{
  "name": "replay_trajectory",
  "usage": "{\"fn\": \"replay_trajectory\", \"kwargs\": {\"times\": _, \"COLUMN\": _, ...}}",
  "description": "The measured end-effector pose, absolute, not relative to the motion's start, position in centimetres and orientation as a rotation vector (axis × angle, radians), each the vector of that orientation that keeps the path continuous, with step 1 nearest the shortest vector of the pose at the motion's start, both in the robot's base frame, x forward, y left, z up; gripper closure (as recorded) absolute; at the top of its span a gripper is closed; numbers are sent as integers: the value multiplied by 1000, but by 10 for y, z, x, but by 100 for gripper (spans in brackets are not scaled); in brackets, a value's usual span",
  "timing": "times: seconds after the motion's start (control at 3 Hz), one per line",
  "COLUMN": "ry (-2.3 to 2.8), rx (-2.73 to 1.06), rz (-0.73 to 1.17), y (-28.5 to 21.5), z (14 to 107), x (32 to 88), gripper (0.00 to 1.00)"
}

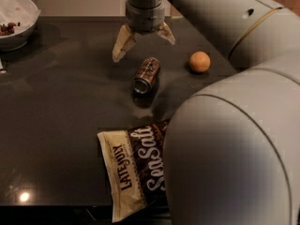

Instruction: Place orange can upright

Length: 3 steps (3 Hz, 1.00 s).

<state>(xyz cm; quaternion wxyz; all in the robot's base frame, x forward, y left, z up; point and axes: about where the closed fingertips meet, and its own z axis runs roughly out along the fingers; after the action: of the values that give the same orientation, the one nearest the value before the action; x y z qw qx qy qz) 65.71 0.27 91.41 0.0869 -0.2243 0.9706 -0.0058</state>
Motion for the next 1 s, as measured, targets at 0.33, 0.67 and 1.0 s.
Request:
{"fn": "replay_trajectory", "kwargs": {"times": 0.33, "ry": 2947, "rx": -581, "rz": 0, "y": 9, "z": 903, "x": 662, "gripper": 0}}
{"fn": "replay_trajectory", "kwargs": {"times": 0.67, "ry": 2986, "rx": -428, "rz": -12, "y": 11, "z": 897, "x": 662, "gripper": 0}}
{"fn": "replay_trajectory", "kwargs": {"times": 1.0, "ry": 3013, "rx": -242, "rz": -85, "y": 9, "z": 891, "x": 660, "gripper": 0}}
